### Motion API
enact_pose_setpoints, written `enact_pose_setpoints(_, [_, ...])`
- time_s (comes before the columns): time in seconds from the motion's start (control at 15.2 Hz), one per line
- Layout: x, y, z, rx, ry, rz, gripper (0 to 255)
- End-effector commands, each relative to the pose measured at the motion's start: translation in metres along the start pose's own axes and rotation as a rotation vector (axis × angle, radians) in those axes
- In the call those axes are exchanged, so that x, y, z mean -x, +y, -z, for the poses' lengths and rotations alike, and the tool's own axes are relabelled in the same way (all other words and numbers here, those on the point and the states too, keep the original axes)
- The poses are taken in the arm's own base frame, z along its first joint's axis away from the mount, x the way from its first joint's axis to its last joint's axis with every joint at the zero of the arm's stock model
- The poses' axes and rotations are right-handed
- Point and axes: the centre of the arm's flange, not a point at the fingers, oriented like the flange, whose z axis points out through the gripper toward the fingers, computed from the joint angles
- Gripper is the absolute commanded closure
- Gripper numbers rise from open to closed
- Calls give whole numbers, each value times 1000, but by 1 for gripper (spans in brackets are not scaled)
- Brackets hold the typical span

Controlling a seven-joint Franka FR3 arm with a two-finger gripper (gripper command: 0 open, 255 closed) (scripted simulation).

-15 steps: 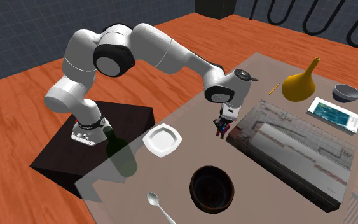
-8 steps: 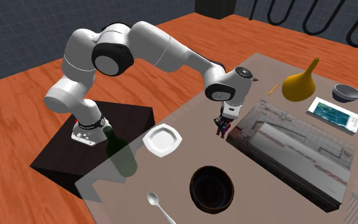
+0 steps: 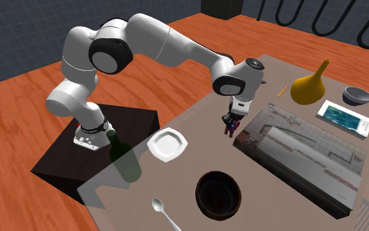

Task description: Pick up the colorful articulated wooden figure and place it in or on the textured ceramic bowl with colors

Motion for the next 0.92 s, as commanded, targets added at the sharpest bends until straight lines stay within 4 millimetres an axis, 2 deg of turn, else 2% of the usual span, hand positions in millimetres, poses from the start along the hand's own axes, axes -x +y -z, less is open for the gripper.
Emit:
enact_pose_setpoints(0.0, [0, 1, 10, 0, 0, 0, 255])
enact_pose_setpoints(0.86, [3, 1, 78, 0, 0, 0, 255])
